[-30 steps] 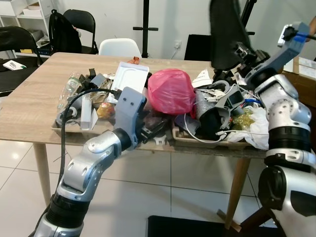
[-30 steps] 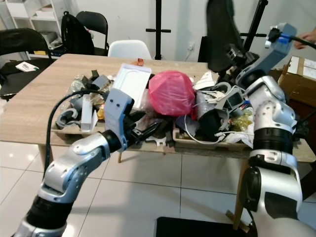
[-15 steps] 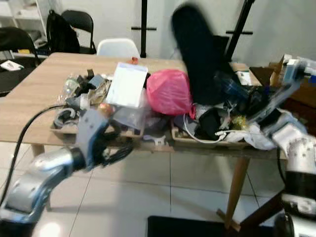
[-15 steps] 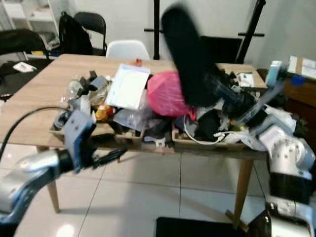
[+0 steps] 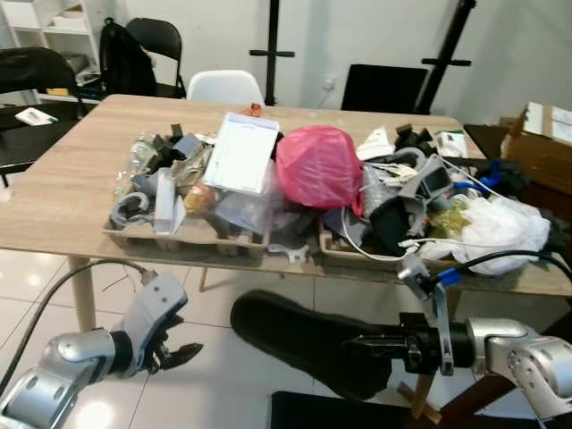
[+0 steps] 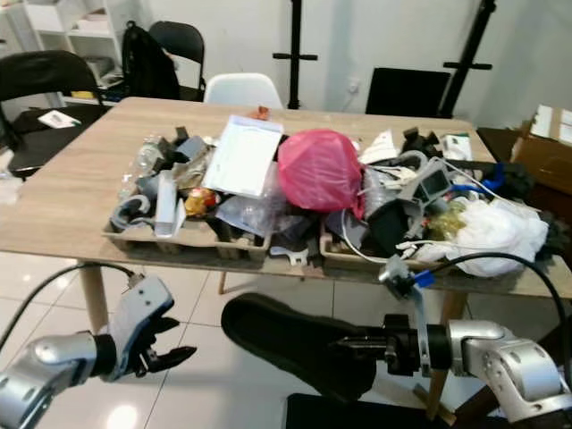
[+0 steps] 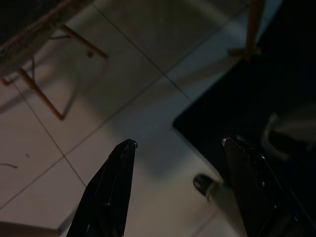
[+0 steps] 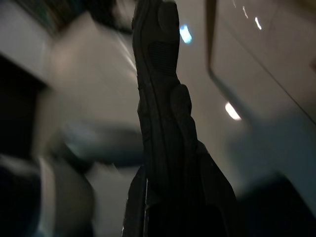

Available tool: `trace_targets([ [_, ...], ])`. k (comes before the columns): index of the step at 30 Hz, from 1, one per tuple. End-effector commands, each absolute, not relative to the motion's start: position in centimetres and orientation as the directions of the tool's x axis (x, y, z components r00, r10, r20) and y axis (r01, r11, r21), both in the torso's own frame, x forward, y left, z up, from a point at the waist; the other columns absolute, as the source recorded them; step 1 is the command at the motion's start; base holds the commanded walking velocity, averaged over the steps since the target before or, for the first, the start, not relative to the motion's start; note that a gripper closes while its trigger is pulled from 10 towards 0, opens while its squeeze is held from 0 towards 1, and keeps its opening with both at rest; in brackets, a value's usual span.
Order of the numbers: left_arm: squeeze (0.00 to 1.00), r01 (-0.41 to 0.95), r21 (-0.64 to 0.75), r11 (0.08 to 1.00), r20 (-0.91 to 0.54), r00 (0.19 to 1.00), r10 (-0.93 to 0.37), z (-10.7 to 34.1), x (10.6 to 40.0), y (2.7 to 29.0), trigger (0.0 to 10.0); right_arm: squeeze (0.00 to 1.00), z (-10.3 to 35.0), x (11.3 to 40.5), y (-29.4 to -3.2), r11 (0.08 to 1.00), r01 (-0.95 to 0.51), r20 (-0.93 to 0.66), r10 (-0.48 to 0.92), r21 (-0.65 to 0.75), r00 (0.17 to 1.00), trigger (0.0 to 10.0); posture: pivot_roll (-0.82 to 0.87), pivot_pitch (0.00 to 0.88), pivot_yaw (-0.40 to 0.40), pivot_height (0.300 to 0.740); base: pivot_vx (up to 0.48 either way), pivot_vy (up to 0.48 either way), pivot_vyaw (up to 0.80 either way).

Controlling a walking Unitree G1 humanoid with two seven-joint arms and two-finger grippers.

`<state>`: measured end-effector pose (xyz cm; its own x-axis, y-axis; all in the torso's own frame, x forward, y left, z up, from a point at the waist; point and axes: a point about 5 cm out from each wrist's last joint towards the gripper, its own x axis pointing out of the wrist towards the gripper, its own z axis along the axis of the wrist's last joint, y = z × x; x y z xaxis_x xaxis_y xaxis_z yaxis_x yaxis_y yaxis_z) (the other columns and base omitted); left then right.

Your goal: Picking trash to rubbish bin

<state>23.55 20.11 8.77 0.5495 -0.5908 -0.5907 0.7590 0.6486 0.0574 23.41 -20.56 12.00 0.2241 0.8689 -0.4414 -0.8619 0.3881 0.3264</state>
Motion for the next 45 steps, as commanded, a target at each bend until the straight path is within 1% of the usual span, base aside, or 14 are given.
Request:
trace_targets([
  [1, 0.0, 0.738, 0.028, 0.674, -0.598, 0.553, -0.58, 6.9, 23.0, 19.1, 10.0, 0.0, 9.1, 22.7, -21.0, 0.412, -0.864, -0.557, 0.807, 0.291, 0.197, 0.0, -0.02, 0.053, 0.012, 0.74, 0.0, 0.0, 0.0],
  [2, 0.0, 0.711, 0.012, 0.703, -0.59, 0.573, -0.569, 6.1, 23.0, 18.4, 10.0, 0.0, 7.3, 22.6, -21.3, 0.46, -0.844, -0.616, 0.759, 0.275, 0.213, 0.0, -0.01, 0.053, 0.01, 0.74, 0.0, 0.0, 0.0],
  [4, 0.0, 0.631, 0.013, 0.776, -0.59, 0.631, -0.504, 4.3, 23.2, 17.5, 10.0, 0.0, 4.4, 23.4, -21.5, 0.606, -0.772, -0.673, 0.654, 0.193, 0.345, 0.0, -0.01, 0.054, 0.009, 0.74, 0.0, 0.0, 0.0],
  [5, 0.0, 0.631, 0.013, 0.776, -0.59, 0.631, -0.504, 4.3, 23.2, 17.5, 10.0, 0.0, 4.4, 23.4, -21.5, 0.606, -0.772, -0.673, 0.654, 0.193, 0.345, 0.0, -0.01, 0.054, 0.009, 0.74, 0.0, 0.0, 0.0],
  [7, 0.0, 0.486, 0.039, 0.873, -0.62, 0.697, -0.361, 1.6, 23.5, 17.7, 10.0, 0.0, 1.6, 24.3, -21.4, 0.779, -0.616, -0.697, 0.507, 0.119, 0.507, 0.0, -0.01, 0.056, 0.001, 0.74, 0.0, 0.0, 0.0],
  [9, 0.0, 0.371, 0.065, 0.926, -0.649, 0.721, -0.243, -0.4, 23.4, 18.1, 10.0, 0.0, -0.3, 24.3, -21.2, 0.875, -0.478, -0.718, 0.379, 0.073, 0.584, 0.0, -0.01, 0.057, 0.002, 0.74, 0.0, 0.0, 0.0],
  [13, 0.0, 0.279, 0.028, 0.96, -0.675, 0.714, -0.188, -2.3, 22.8, 18.0, 10.0, 0.0, -2.5, 23.6, -20.9, 0.949, -0.313, -0.745, 0.228, 0.027, 0.627, 0.0, -0.01, 0.058, -0.003, 0.74, 0.0, 0.0, 0.0],
  [14, 0.0, 0.252, 0.016, 0.968, -0.686, 0.707, -0.173, -2.9, 22.5, 18.0, 10.0, 0.0, -3.1, 23.3, -20.9, 0.968, -0.252, -0.748, 0.179, 0.016, 0.639, 2.5, -0.01, 0.058, -0.002, 0.74, 0.0, 0.0, 0.0],
  [15, 0.0, 0.24, 0.015, 0.971, -0.704, 0.692, -0.16, -3.5, 22.1, 18.0, 10.0, 0.0, -3.6, 23.0, -20.9, 0.982, -0.185, -0.746, 0.138, 0.019, 0.651, 4.3, -0.01, 0.058, -0.001, 0.74, 0.0, 0.0, 0.0],
  [16, 0.0, 0.231, 0.023, 0.973, -0.726, 0.673, -0.143, -4.2, 21.6, 18.1, 10.0, 0.0, -4.4, 22.3, -20.9, 0.993, -0.113, -0.764, 0.091, 0.023, 0.639, 10.0, -0.01, 0.057, -0.003, 0.74, 0.0, 0.0, 0.0],
  [21, 0.0, 0.228, 0.048, 0.972, -0.742, 0.659, -0.118, -5.3, 20.5, 17.9, 10.0, 0.0, -6.4, 20.4, -20.2, 1.0, -0.009, -0.805, 0.003, -0.003, 0.594, 10.0, -0.02, 0.06, 0.005, 0.74, 0.0, 0.0, 0.0],
  [25, 0.0, 0.194, 0.037, 0.98, -0.712, 0.693, -0.111, -5.4, 20.9, 17.4, 10.0, 0.0, -7.3, 19.3, -20.0, 0.997, 0.048, -0.819, -0.07, -0.052, 0.57, 10.0, -0.02, 0.064, 0.001, 0.74, 0.0, 0.0, 0.0],
  [32, 0.0, 0.285, 0.104, 0.953, -0.69, 0.711, -0.137, -5.3, 21.4, 16.6, 10.0, 0.0, -7.6, 19.0, -19.9, 0.997, 0.059, -0.817, -0.079, -0.055, 0.572, 10.0, -0.02, 0.065, -0.001, 0.74, 0.0, 0.0, 0.0],
  [45, 0.0, 0.314, 0.106, 0.944, -0.661, 0.731, -0.169, -5.5, 21.4, 16.0, 10.0, 0.0, -7.7, 19.0, -20.1, 0.995, 0.096, -0.807, -0.081, -0.03, 0.585, 10.0, -0.02, 0.059, 0.0, 0.74, 0.0, 0.0, -0.8],
])
